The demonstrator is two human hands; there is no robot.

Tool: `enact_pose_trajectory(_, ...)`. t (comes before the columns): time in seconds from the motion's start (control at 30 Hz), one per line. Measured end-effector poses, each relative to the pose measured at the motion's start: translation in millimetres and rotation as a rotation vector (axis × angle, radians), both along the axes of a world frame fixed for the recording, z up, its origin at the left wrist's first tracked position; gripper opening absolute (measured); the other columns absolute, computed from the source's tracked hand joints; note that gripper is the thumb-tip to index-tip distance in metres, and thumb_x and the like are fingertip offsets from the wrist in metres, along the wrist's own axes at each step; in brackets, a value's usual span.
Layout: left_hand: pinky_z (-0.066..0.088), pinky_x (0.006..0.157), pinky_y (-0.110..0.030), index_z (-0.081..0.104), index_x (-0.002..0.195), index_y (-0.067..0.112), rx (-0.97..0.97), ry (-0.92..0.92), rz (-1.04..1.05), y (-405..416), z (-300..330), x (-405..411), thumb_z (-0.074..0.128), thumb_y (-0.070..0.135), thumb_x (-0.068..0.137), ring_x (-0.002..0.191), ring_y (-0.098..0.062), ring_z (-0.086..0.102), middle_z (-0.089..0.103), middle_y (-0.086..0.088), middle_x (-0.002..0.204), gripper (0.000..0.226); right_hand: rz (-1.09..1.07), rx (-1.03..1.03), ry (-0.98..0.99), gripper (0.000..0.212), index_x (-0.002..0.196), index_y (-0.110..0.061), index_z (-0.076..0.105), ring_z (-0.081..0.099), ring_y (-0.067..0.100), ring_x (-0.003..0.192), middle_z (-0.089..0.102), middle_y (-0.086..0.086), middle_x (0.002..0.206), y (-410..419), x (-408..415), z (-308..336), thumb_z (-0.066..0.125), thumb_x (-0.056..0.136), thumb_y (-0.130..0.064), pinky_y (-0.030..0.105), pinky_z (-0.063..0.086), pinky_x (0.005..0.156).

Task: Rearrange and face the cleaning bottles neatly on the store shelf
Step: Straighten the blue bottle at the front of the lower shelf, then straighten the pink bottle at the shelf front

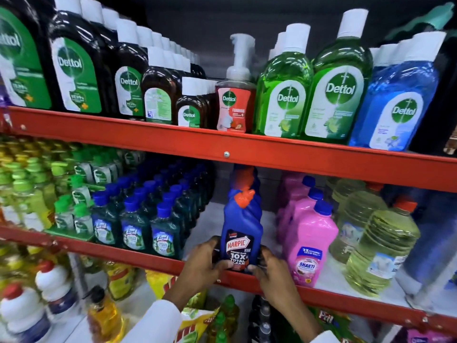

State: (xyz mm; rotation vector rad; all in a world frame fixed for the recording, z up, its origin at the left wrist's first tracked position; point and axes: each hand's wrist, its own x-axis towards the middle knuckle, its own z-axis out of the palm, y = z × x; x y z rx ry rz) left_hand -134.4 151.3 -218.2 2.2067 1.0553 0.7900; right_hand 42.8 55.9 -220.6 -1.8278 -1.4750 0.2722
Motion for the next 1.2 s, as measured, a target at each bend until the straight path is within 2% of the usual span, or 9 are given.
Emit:
enact_pose_trajectory(0.27,0.039,0.072,0.006,0.061,0.123,0.014,0.027,-0.050,0.022,3.2,-11.3,2.2,0.082,0.028,0.081,0.103,-0.008,0.068,0.074,0.004,0.116,0.049,-0.008,0.026,-0.037,0.038,0.124,-0.018,0.057,0.070,0.014,0.101,0.074,-0.001,0.110,3.4,4.9,-8.6,0.067,0.087,-0.016,0.030,0.057,0.088)
enact_pose_trajectory(0.4,0.058,0.086,-0.018,0.061,0.124,0.017,-0.039,-0.134,-0.015,2.6,-11.6,-1.8,0.085,0.027,0.078,0.108,-0.012,0.072,0.075,0.005,0.117,0.053,0.016,0.060,-0.001,0.041,0.127,-0.019,0.057,0.070,0.012,0.103,0.074,-0.003,0.113,-0.6,2.2,-5.4,0.067,0.087,-0.013,0.030,0.056,0.091)
enact_pose_trajectory(0.5,0.055,0.090,-0.023,0.058,0.125,0.024,-0.039,-0.270,0.052,-12.5,-13.5,-4.9,0.091,0.034,0.070,0.110,0.000,0.064,0.067,0.016,0.118,0.064,0.044,0.107,0.130,0.051,0.134,-0.024,0.054,0.065,-0.002,0.107,0.066,-0.013,0.120,-24.5,-1.2,-3.3,0.067,0.088,-0.006,0.022,0.052,0.098)
enact_pose_trajectory(0.6,0.043,0.081,-0.010,0.057,0.091,0.024,0.180,-0.475,0.299,-44.1,-15.3,1.9,0.089,0.032,0.073,0.092,0.006,0.056,0.056,0.017,0.095,0.038,-0.071,0.315,0.071,0.036,0.103,-0.036,0.069,0.068,-0.005,0.090,0.070,-0.025,0.102,-65.9,11.2,-7.5,0.069,0.084,-0.005,0.010,0.052,0.081)
enact_pose_trajectory(0.7,0.036,0.072,-0.003,0.050,0.071,0.022,0.340,-0.493,0.195,-74.6,-17.3,28.5,0.080,0.028,0.082,0.074,0.005,0.050,0.050,0.012,0.074,0.032,-0.280,0.423,0.053,0.029,0.074,-0.030,0.065,0.065,0.000,0.067,0.070,-0.015,0.080,-95.9,45.8,-13.5,0.063,0.068,-0.001,0.012,0.048,0.065)
enact_pose_trajectory(0.83,0.038,0.083,0.000,0.062,0.098,0.025,0.224,-0.327,-0.018,-83.8,-21.6,73.1,0.074,0.036,0.083,0.091,0.009,0.055,0.059,0.013,0.095,0.022,-0.338,0.363,0.046,0.042,0.085,-0.027,0.062,0.066,0.015,0.073,0.068,-0.006,0.082,-100.8,85.7,-14.7,0.064,0.065,0.010,0.035,0.056,0.069)
enact_pose_trajectory(0.93,0.052,0.098,-0.021,0.059,0.128,0.025,0.111,-0.252,-0.078,-79.1,-21.2,98.0,0.070,0.047,0.085,0.108,-0.002,0.064,0.068,0.008,0.120,0.049,-0.263,0.287,0.012,0.037,0.101,-0.026,0.063,0.066,0.006,0.076,0.072,-0.007,0.092,-95.0,100.6,-7.0,0.063,0.069,-0.007,0.022,0.054,0.073)
enact_pose_trajectory(1.03,0.057,0.095,-0.030,0.061,0.129,0.024,0.057,-0.193,-0.123,-79.1,-12.4,110.0,0.068,0.046,0.084,0.106,-0.007,0.071,0.075,0.009,0.118,0.050,-0.146,0.132,0.011,0.040,0.114,-0.020,0.065,0.068,0.002,0.075,0.072,-0.014,0.091,-89.5,115.5,-6.1,0.067,0.074,-0.013,0.018,0.056,0.071)
enact_pose_trajectory(1.2,0.061,0.091,-0.036,0.067,0.119,0.023,0.046,-0.146,-0.050,-79.5,-7.6,119.4,0.066,0.045,0.079,0.097,-0.013,0.075,0.080,0.004,0.108,0.046,-0.019,0.105,0.104,0.032,0.114,-0.019,0.070,0.072,-0.001,0.091,0.078,-0.006,0.101,-85.8,126.4,-12.4,0.069,0.082,-0.021,0.033,0.059,0.086)
